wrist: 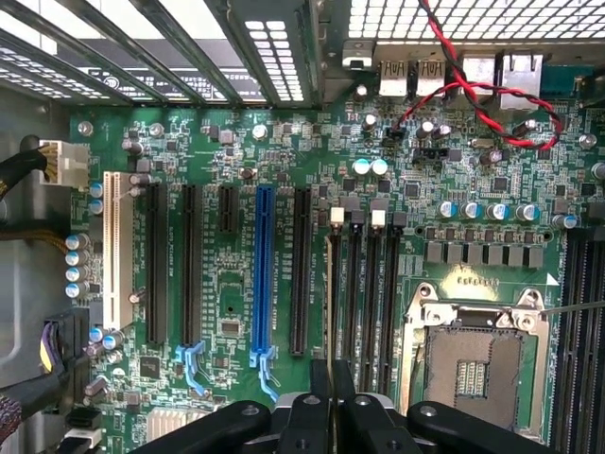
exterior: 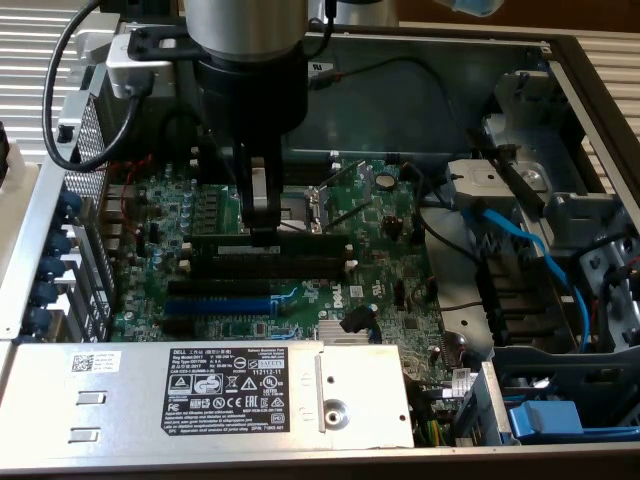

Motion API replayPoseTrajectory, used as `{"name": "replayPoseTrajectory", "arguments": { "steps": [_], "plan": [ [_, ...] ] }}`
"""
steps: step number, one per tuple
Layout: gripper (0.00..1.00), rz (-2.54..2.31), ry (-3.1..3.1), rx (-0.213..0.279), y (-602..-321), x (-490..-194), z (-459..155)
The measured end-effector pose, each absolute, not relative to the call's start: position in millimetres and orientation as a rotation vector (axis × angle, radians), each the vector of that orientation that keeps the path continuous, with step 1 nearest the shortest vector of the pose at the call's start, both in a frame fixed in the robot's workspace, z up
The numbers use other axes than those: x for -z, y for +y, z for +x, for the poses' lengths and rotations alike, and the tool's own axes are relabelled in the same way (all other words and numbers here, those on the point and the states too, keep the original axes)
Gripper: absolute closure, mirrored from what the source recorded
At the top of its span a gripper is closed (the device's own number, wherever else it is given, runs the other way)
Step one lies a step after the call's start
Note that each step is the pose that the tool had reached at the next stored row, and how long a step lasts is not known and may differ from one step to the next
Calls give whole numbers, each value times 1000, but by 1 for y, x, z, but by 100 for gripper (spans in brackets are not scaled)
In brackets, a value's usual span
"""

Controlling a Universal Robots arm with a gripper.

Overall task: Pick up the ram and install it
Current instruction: 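Pick up the ram and move it above insertion slot, then insert the ram into the slot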

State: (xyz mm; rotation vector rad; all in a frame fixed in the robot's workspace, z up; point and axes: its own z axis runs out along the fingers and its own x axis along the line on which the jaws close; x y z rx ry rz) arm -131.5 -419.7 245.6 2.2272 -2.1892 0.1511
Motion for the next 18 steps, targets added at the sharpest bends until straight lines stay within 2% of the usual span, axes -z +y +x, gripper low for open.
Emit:
{"name": "replayPoseTrajectory", "arguments": {
  "steps": [18],
  "plan": [
    [88,2213,-2203,-151,-419,-244,-131]
  ]
}}
